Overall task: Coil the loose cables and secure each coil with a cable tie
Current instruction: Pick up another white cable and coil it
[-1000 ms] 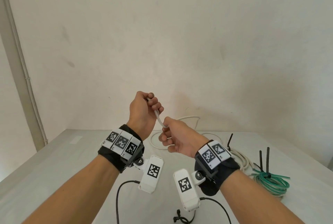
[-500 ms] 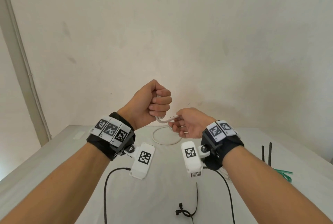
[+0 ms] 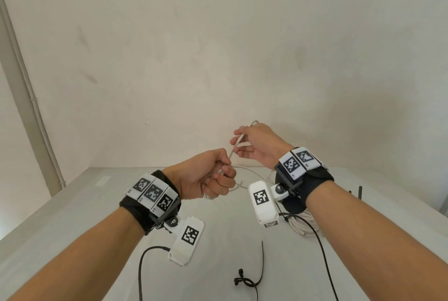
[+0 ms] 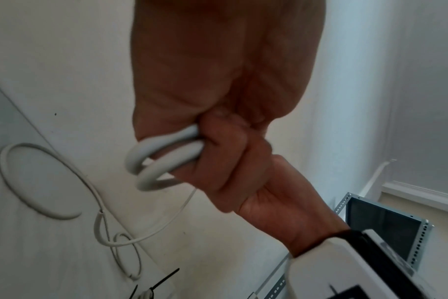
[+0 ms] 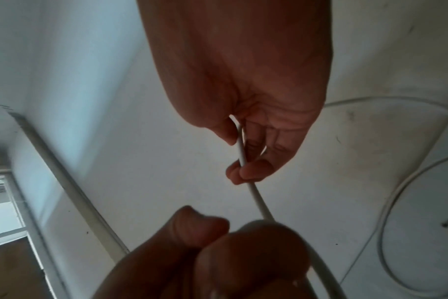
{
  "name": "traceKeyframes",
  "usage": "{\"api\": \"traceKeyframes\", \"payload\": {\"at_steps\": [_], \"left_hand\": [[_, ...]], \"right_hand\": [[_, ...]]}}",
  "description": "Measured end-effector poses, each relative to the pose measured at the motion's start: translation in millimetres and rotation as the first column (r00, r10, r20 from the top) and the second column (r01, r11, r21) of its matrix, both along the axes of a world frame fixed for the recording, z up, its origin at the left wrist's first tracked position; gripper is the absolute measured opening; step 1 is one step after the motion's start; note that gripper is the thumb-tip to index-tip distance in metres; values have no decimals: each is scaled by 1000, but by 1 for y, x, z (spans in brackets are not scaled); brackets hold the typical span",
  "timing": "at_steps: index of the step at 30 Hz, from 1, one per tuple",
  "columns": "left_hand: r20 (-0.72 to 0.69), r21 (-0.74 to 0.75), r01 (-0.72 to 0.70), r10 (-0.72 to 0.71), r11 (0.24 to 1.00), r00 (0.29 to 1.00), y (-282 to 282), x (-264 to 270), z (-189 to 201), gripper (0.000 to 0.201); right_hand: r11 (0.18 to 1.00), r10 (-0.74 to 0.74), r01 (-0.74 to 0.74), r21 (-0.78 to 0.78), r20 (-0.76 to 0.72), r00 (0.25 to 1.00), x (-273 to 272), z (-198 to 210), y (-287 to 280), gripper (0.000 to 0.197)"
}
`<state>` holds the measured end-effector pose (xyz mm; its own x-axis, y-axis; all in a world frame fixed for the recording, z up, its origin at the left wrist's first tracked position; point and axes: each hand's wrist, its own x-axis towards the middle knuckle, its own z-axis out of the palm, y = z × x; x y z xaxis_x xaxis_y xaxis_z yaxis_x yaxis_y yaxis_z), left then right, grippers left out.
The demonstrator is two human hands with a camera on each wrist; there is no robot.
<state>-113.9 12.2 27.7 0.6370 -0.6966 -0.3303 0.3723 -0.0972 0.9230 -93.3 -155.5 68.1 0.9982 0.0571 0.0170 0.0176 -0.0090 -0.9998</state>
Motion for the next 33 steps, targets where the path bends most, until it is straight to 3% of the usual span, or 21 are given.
{"api": "traceKeyframes", "payload": {"at_steps": [3, 8, 13, 16, 18, 20, 21, 25, 28, 33], "left_hand": [[-37, -60, -177, 175, 982, 984, -4, 2, -1, 27], [-65, -122, -433, 428, 893, 901, -7, 13, -2, 64], [-104, -261, -691, 693, 674, 714, -15, 23, 7, 50], [-111, -371, -777, 807, 509, 581, -10, 36, 19, 36], [-196, -468, -788, 823, 400, 534, 0, 42, 30, 35], [-297, -571, -749, 766, 337, 571, 11, 44, 41, 39], [-314, -605, -717, 724, 347, 615, 14, 43, 46, 40], [-283, -712, -504, 456, 490, 844, 17, 32, 56, 41], [-195, -772, -280, 207, 570, 959, 14, 25, 56, 37], [-57, -693, 16, -77, 721, 995, 14, 14, 57, 34]], "right_hand": [[995, -24, 21, 101, 33, 999, -5, 4, 1, 25], [959, 65, -76, 274, 49, 997, -15, 5, 2, 36], [892, 156, -157, 423, 39, 987, -21, 1, 10, 21], [827, 211, -186, 530, 13, 977, -22, -3, 13, 13], [802, 233, -183, 568, -14, 972, -24, -9, 14, 15], [795, 245, -172, 581, -50, 968, -24, -15, 13, 15], [794, 252, -165, 585, -70, 965, -24, -18, 13, 13], [790, 272, -128, 600, -156, 950, -20, -27, 17, 11], [815, 340, -180, 551, -204, 918, -21, -34, 21, 25], [876, 313, -176, 448, -251, 916, -17, -39, 13, 25]]}}
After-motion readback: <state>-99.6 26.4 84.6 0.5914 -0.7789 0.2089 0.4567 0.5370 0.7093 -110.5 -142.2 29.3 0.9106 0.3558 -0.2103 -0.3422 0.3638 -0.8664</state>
